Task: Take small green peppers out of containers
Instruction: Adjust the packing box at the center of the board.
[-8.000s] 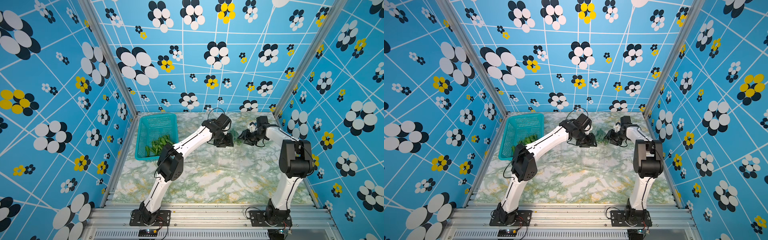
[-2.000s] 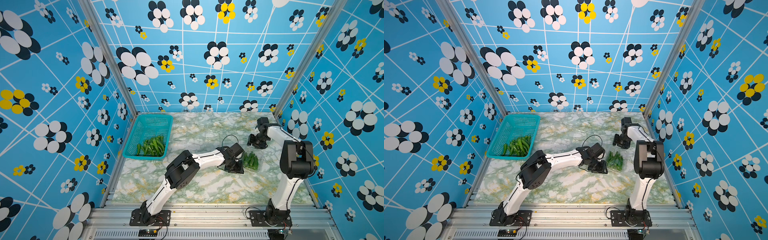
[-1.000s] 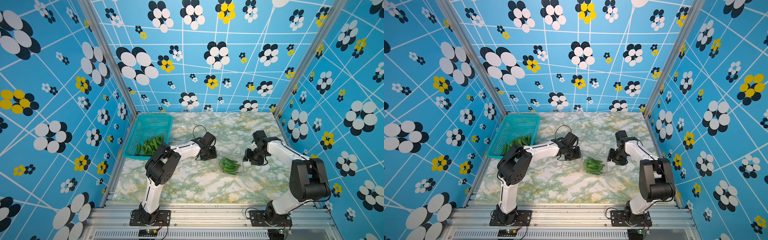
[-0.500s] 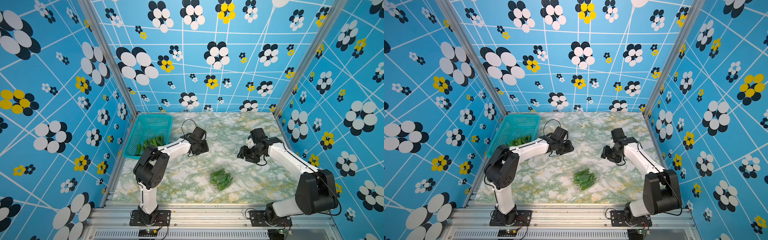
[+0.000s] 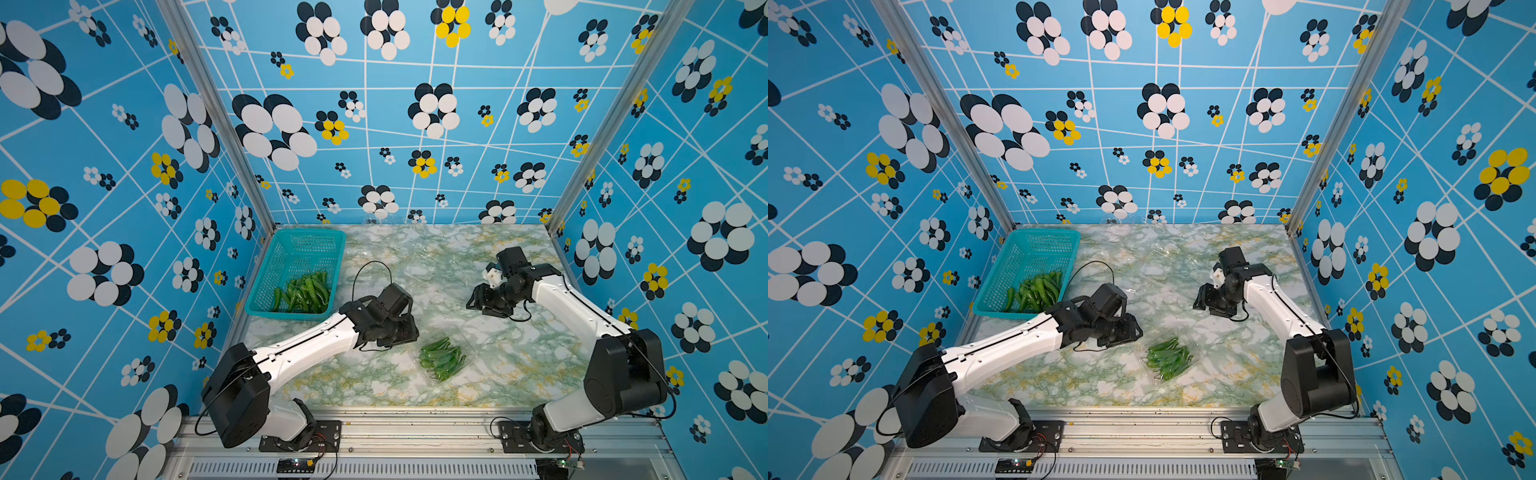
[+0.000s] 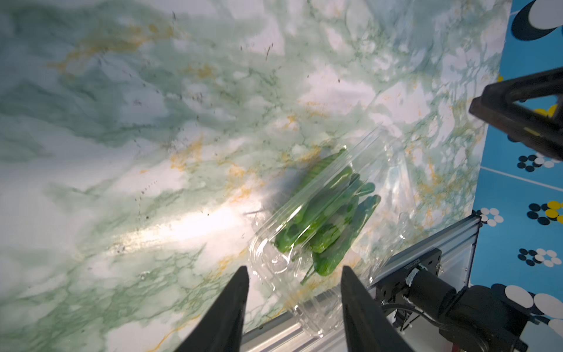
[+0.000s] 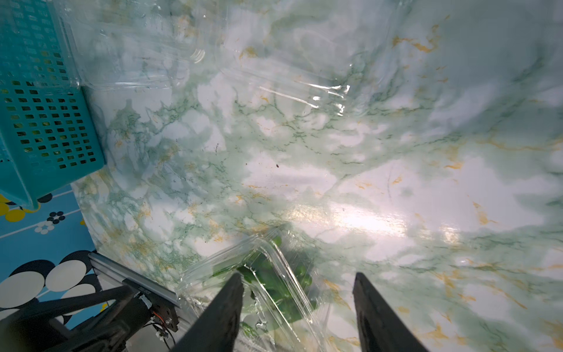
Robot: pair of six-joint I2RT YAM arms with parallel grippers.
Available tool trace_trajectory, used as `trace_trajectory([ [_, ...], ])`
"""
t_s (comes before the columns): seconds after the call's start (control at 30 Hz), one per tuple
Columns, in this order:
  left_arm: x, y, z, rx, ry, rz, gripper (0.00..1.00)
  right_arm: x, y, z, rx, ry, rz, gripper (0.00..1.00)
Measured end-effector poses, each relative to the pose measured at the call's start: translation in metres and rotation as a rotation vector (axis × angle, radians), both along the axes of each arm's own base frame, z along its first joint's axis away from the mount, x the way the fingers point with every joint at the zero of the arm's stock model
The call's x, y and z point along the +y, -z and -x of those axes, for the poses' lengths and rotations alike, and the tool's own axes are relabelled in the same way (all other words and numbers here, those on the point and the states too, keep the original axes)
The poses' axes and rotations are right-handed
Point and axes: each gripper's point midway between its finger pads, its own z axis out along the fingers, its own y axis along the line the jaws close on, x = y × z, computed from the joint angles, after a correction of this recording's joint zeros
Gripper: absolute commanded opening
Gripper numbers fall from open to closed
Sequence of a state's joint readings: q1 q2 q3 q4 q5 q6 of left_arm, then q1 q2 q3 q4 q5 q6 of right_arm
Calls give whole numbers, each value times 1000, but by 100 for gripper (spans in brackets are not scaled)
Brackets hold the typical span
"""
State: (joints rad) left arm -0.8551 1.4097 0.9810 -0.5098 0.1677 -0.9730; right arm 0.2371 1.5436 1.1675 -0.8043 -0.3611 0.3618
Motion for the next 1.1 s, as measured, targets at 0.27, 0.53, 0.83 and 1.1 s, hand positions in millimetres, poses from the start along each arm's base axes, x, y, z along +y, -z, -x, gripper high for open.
trace_trajectory([
  [0.27,-7,12,38,66,-20,-8,57,28,6,10,21,-96,-7,59],
  [0.53,-26,20,44,78,-25,19,57,29,17,11,46,-116,5,59],
  [0.83,-43,45,38,106,-31,22,55,27,28,21,77,-126,12,58],
  [1.1,-49,47,20,92,-52,64,51,29,37,33,116,-140,1,57],
])
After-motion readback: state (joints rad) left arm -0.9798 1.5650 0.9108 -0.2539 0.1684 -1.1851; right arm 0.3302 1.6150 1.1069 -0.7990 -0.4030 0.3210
